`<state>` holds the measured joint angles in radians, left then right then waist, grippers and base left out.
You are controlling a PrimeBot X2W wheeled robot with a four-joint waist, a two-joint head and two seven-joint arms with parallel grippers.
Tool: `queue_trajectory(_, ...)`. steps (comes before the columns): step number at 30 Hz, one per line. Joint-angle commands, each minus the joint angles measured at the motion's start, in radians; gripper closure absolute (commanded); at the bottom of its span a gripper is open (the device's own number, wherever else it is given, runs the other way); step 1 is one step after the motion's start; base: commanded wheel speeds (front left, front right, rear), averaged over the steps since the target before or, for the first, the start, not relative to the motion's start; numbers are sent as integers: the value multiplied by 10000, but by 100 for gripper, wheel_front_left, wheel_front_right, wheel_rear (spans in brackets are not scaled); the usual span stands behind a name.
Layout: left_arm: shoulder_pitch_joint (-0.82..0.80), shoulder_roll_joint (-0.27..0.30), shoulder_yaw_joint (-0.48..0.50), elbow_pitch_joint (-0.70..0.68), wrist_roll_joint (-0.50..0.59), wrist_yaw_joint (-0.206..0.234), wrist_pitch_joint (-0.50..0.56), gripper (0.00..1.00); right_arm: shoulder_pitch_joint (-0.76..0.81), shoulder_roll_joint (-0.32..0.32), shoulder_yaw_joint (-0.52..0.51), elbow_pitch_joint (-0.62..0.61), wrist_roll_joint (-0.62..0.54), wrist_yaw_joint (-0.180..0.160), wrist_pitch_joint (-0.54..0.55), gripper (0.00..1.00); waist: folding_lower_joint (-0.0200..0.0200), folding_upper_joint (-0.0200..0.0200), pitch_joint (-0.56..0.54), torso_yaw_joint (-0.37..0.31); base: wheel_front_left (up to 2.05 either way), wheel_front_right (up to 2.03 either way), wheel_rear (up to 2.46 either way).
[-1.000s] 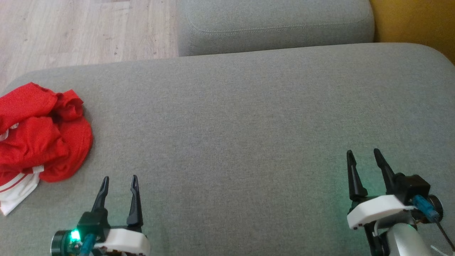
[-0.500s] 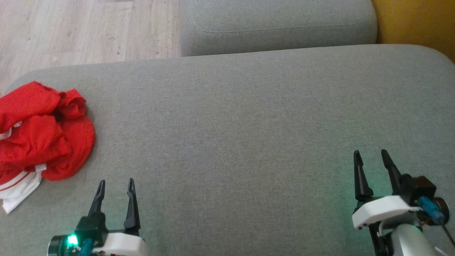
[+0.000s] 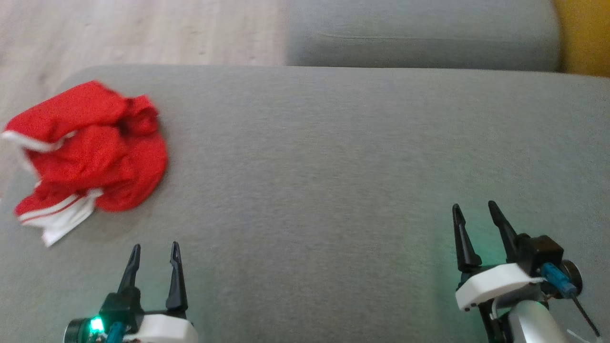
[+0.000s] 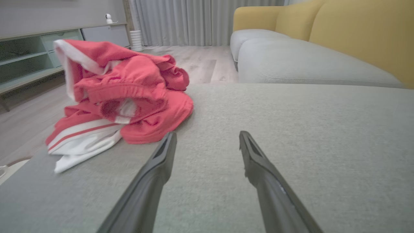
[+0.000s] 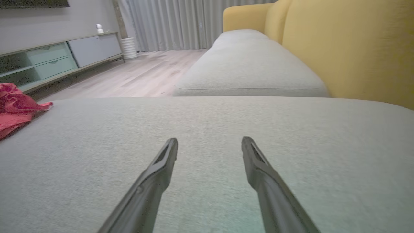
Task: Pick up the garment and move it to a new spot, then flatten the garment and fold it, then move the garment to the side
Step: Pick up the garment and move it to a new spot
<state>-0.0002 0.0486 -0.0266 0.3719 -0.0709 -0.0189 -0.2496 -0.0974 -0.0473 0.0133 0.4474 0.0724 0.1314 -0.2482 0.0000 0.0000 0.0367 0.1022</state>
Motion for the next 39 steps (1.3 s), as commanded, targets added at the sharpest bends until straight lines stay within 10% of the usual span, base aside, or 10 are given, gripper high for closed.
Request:
queue_trajectory(1,-184,26,396,-239,-66,7,-122,0,-361,-31,320,-321,71,-7,-136,0,0,0,-37,943,0,0,0)
queue_trajectory(15,404,167,1123,-155,-138,-136,-122,0,-400,-30,1468,-219,559,-7,-136,0,0,0,42,4266,0,0,0)
queue_trajectory(25,-553,373,1536,-335,-230,-505,-122,0,-708,-47,1880,-168,359,-7,-136,0,0,0,741,4118,0,0,0)
queue_trajectory(39,-5712,2416,1223,878,-421,-1061,-122,0,-1608,-1041,2544,-1242,336,-7,-136,0,0,0,2948,2775,0,0,0)
